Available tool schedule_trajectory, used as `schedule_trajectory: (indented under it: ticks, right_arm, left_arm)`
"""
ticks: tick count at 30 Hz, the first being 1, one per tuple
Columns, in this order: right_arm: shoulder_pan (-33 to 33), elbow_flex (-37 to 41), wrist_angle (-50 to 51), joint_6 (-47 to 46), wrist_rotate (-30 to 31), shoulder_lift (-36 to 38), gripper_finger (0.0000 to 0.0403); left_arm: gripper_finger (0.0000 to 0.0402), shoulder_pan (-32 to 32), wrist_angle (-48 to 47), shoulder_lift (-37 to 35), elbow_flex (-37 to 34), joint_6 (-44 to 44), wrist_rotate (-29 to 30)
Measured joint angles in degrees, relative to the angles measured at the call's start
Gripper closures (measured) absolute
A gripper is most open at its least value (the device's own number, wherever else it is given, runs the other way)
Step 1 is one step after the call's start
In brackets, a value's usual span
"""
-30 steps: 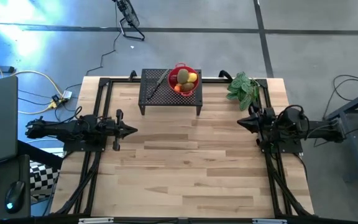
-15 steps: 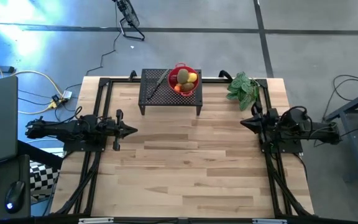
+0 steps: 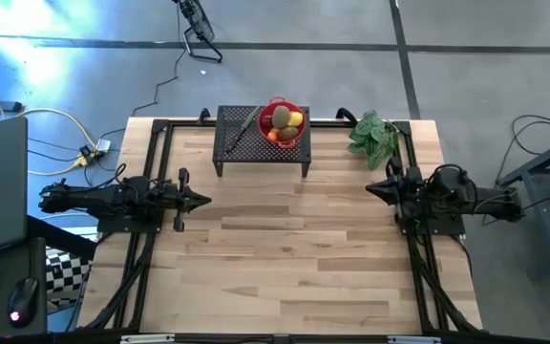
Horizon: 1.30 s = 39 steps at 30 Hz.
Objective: Pick & Place Fruit
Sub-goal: Return to Home Position
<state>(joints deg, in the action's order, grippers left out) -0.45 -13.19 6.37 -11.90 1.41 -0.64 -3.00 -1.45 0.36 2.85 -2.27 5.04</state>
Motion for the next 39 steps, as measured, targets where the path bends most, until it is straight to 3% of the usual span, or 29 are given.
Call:
schedule_trajectory:
  ticks: [5,17,39]
  right_arm:
    - [0.0,2.2,-0.1,-0.2,-0.8,0.0,0.04]
    - [0.0,12.6,-12.6,-1.3,-1.7,0.0,0.04]
    - [0.0,12.7,-7.5,1.6,-1.7,0.0,0.04]
  left_arm:
    - [0.0402,0.0,0.0,0.0,0.0,0.0,0.0]
    - [0.0402,0.0,-0.3,0.0,0.0,0.0,0.0]
    - [0.0402,0.0,-2.4,0.0,0.2,-1.9,-0.1]
